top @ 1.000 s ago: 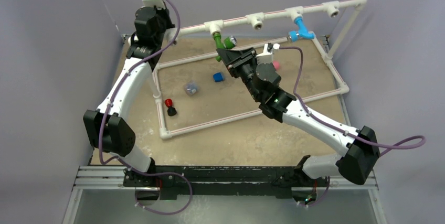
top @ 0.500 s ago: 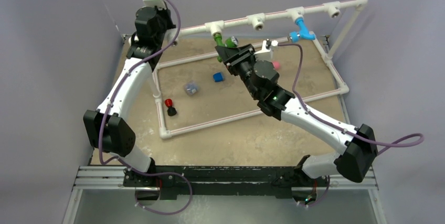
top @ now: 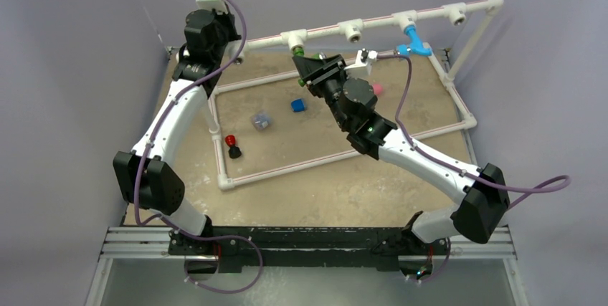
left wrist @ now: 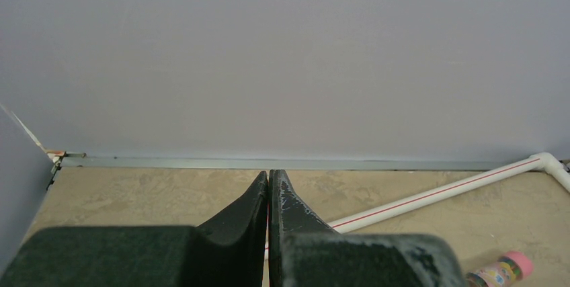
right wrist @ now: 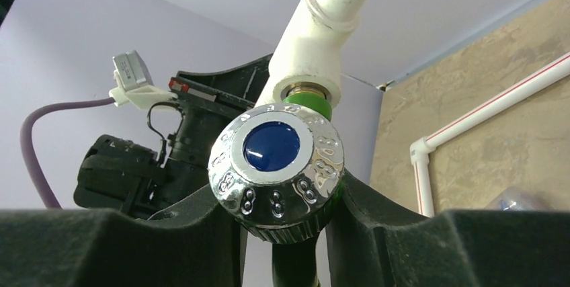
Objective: Install the water faucets
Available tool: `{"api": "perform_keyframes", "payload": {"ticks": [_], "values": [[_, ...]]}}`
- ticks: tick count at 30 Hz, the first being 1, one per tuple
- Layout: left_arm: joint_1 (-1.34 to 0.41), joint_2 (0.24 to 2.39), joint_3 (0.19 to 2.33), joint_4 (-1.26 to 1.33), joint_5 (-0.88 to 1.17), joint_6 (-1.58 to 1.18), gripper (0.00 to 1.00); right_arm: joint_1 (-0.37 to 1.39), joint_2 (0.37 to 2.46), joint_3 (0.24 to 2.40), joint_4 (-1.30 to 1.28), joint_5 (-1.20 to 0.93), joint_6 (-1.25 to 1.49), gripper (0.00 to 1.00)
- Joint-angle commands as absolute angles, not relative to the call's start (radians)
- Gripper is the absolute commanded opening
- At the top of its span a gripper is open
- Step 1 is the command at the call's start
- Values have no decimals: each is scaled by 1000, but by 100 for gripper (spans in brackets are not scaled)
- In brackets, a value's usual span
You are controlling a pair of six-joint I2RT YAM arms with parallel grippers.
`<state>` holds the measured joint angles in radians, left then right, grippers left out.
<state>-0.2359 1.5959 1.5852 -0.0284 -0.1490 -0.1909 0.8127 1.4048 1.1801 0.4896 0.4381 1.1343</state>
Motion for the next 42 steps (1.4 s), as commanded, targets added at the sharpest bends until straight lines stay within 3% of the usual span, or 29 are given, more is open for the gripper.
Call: {"api": "perform_keyframes", "payload": {"ticks": [1, 12, 24, 28, 31, 36, 39, 42], "values": [[-278, 1682, 1525, -261, -69, -196, 0, 805, 1384, 1184, 619, 476, 1212, 2], [-279, 1681, 1528, -260, -66, -196, 0, 805, 1429, 1098, 692, 348, 1676, 0], [-279, 1664, 1519, -263, -60, -199, 0, 792, 1451, 1083, 698, 291, 1850, 0], [-279, 1663, 1514, -265, -58, -203, 0, 792, 1447, 1083, 723, 287, 1817, 18], [-279, 1662, 1513, -265, -58, -202, 0, 792, 1446, 1075, 758, 281, 1796, 39], [-279, 1663, 1513, -265, -59, -201, 0, 792, 1446, 1065, 806, 263, 1753, 64], [-279, 1665, 1513, -264, -58, -201, 0, 792, 1441, 1062, 812, 261, 1732, 73], [-279, 1669, 1514, -263, -56, -201, 0, 792, 1439, 1059, 810, 257, 1715, 76]]}}
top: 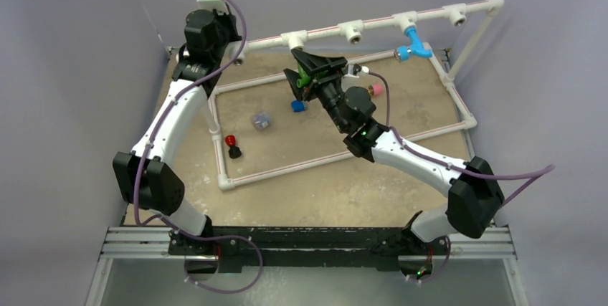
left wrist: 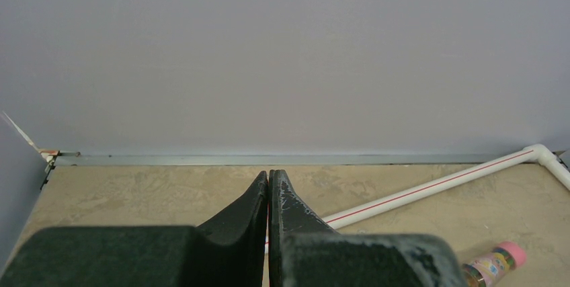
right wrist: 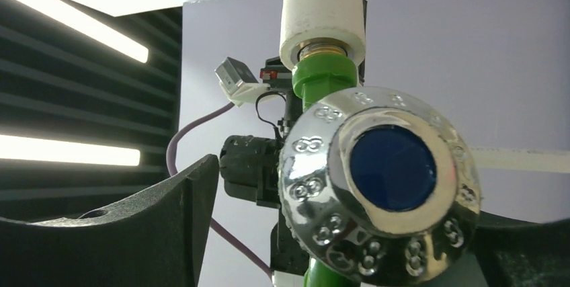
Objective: Install the water faucets
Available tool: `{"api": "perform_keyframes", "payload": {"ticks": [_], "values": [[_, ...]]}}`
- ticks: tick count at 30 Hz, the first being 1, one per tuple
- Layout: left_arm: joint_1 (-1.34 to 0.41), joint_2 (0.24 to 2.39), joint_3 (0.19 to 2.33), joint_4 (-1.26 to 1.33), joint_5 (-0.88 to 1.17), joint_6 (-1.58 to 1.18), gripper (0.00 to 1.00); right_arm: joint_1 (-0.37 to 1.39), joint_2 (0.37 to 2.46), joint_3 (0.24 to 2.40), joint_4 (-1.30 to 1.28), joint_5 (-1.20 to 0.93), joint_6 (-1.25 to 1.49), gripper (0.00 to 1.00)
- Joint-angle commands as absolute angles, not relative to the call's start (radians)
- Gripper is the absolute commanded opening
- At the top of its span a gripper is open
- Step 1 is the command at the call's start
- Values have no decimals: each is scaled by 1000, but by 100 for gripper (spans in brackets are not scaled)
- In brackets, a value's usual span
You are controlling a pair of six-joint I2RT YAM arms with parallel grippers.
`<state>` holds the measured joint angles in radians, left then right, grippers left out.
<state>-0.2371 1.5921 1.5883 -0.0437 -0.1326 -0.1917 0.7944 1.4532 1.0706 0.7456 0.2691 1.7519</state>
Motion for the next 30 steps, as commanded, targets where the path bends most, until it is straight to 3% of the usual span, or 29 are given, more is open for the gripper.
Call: {"api": "perform_keyframes", "payload": {"ticks": [1, 13, 24, 30], "values": [[-279, 1670, 1514, -264, -55, -201, 0, 792, 1439, 1059, 809, 253, 1714, 76], [-279, 1680, 1520, -265, -61, -198, 0, 792, 1342, 974, 767, 189, 1558, 79], [-279, 1681, 1521, -267, -70, -195, 0, 751, 1052, 824, 647, 105, 1103, 90], [-279, 1681, 1531, -277, -74, -196, 0, 749, 923, 896, 448, 90, 632, 93]]}}
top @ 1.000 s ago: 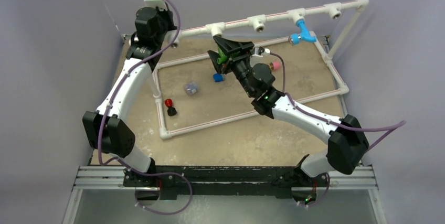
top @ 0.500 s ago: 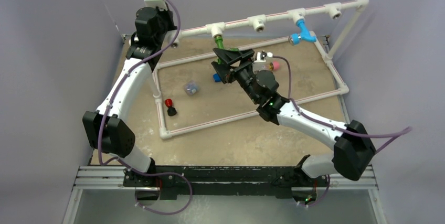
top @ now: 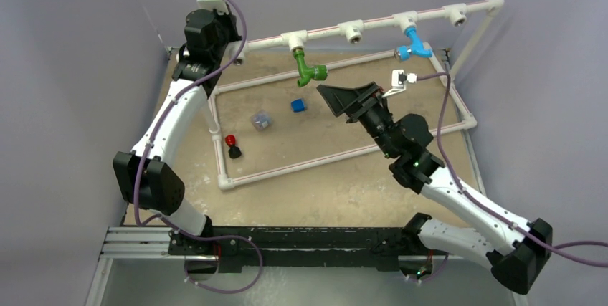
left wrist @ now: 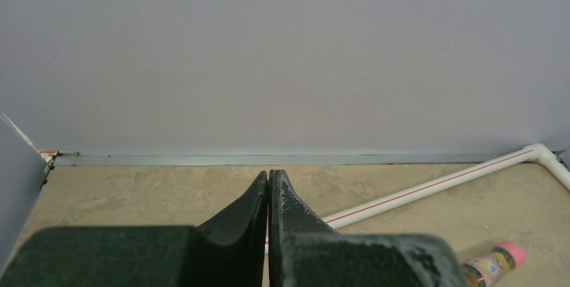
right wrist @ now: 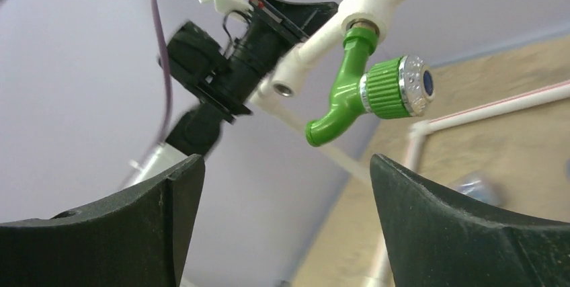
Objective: Install the water faucets
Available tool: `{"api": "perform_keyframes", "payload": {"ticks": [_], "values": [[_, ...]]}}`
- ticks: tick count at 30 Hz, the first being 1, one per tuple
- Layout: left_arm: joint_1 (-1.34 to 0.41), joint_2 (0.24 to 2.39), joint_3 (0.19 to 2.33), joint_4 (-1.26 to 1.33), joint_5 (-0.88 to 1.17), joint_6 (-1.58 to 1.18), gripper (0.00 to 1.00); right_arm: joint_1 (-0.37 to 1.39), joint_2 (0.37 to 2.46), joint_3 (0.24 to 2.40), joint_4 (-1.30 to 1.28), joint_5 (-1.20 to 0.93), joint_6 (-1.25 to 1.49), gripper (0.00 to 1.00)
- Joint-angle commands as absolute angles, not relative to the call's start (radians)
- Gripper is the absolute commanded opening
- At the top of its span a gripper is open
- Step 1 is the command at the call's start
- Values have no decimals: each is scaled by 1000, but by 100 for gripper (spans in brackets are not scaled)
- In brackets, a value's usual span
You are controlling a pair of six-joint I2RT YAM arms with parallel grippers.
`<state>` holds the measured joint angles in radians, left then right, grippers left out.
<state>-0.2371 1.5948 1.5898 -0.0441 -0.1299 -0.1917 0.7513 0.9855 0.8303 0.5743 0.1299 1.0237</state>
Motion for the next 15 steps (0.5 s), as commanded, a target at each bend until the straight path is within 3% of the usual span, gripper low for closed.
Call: {"api": "perform_keyframes", "payload": {"ticks": [1, 7, 15], "values": [[-279, 1682, 1535, -279, -74, -196, 0, 749, 911, 923, 398, 89, 537, 93], [-279, 1691, 1556, -305, -59, -213, 0, 749, 866, 979, 269, 113, -11, 93], [-279, 1699, 1580, -332, -45, -227, 0, 751, 879, 938, 340, 76, -658, 95]]}}
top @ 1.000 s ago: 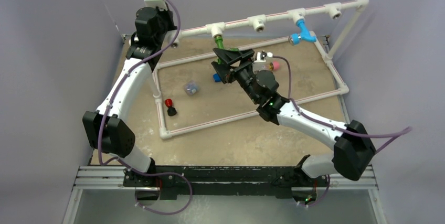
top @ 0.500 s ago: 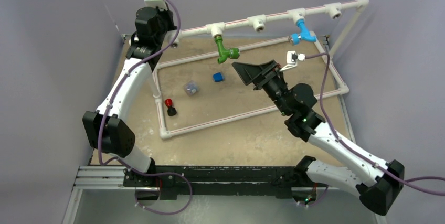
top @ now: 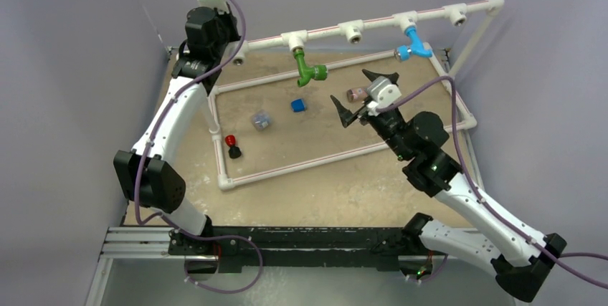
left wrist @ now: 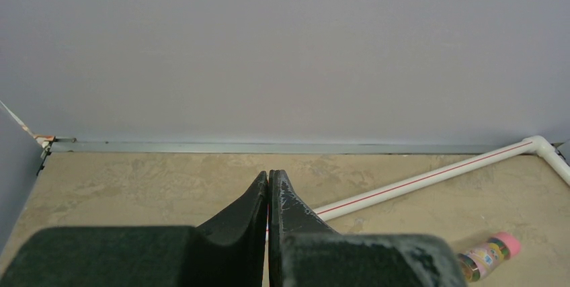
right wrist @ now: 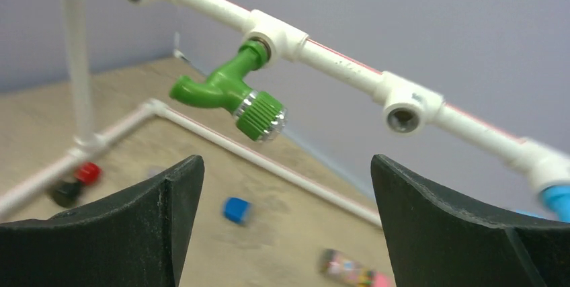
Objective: Install the water faucets
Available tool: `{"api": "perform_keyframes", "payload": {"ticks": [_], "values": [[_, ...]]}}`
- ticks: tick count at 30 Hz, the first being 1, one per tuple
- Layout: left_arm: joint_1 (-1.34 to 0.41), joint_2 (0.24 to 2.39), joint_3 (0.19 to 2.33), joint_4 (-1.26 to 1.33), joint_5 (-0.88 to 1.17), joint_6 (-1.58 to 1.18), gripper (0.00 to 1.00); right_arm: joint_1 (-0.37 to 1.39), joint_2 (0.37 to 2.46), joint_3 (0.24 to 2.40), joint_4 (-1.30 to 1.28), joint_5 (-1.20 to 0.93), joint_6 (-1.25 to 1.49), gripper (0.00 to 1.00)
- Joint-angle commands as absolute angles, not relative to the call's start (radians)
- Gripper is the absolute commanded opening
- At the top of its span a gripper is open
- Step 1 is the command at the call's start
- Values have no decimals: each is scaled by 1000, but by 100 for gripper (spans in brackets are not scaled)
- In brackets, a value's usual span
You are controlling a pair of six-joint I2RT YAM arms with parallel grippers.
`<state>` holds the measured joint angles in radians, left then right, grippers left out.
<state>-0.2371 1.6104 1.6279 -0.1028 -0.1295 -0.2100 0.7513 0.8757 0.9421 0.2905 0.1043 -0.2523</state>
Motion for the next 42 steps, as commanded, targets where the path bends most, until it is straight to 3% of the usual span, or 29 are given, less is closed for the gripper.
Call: {"api": "perform_keyframes", "payload": {"ticks": [1, 7, 13, 26, 37, 42], "values": [[-279, 1700, 1583, -338, -44, -225, 0, 751, 887, 933, 367, 73, -689, 95], [-279, 1700, 1594, -354, -41, -216, 0, 788, 962, 908, 521, 52, -939, 95], [-278, 1697, 1601, -360, -36, -215, 0, 934, 1064, 856, 717, 135, -1177, 96], [-279, 1690, 1590, -358, -32, -207, 0, 959, 1274, 900, 937, 249, -1333, 94], [-279, 1689, 1588, -355, -34, -206, 0, 954, 1382, 985, 916, 282, -1295, 78], [-279, 1695, 1594, -357, -31, -207, 0, 949, 1412, 1012, 907, 306, -1251, 57]]}}
